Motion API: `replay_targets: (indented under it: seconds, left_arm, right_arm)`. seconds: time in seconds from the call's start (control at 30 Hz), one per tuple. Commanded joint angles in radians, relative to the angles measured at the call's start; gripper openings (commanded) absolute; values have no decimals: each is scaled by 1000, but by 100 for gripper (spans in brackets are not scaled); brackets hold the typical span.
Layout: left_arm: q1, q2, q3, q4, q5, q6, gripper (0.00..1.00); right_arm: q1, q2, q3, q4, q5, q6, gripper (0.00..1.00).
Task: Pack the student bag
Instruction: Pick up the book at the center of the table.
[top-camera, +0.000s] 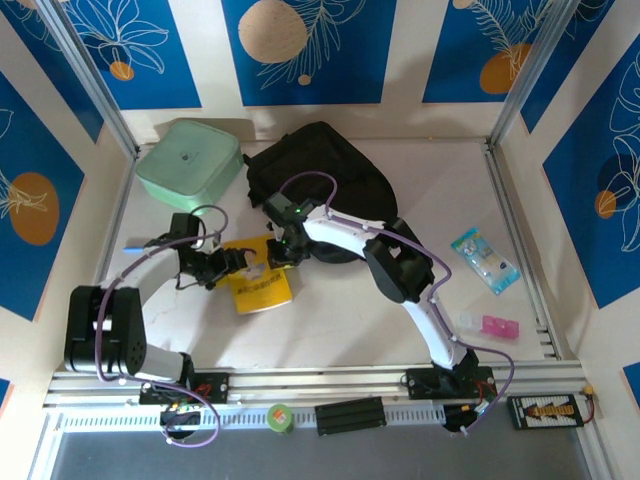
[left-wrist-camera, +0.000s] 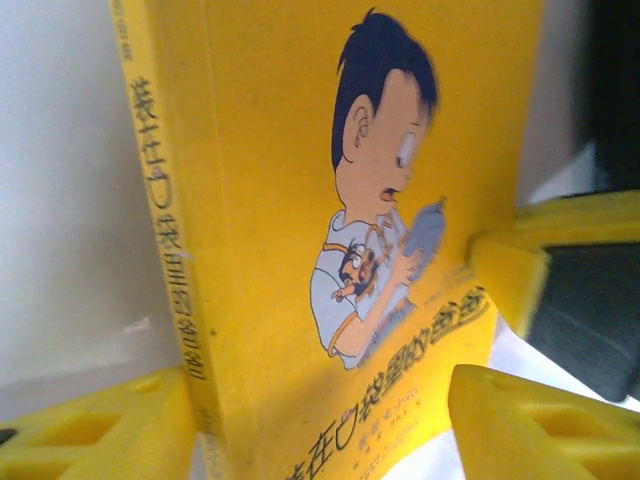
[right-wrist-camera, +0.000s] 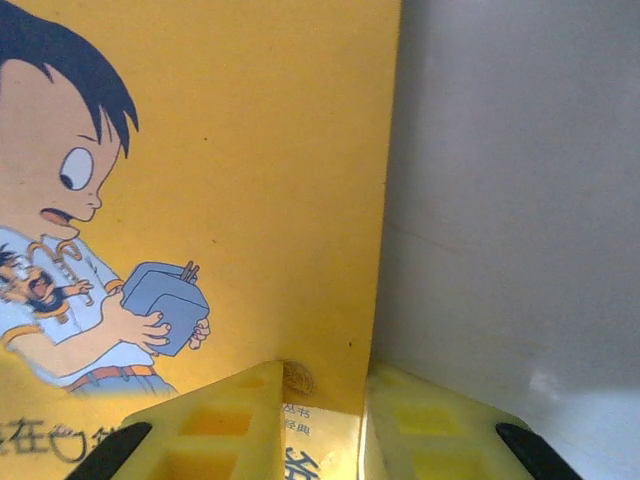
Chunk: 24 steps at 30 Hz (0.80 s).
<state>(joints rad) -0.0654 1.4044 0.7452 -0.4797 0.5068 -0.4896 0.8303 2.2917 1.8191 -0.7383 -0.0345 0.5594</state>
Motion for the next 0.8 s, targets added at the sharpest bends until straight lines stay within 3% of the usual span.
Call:
replay_targets:
  seconds: [0.0, 0.13, 0.47, 0.77]
  left_arm:
    - [-5, -52, 31, 57, 188, 39, 56]
    - [-8, -75, 0, 102, 190, 21, 47]
    - [-24, -20, 0, 114, 192, 27, 40]
    - [-25, -48, 58, 63, 88, 37, 9]
  right_arm:
    - [6, 51, -46, -25, 34, 18, 21]
    - [6, 51, -46, -39, 65, 19, 19]
    - [7, 58, -44, -40, 71, 19, 19]
    - [20, -27, 20, -75, 89, 9, 23]
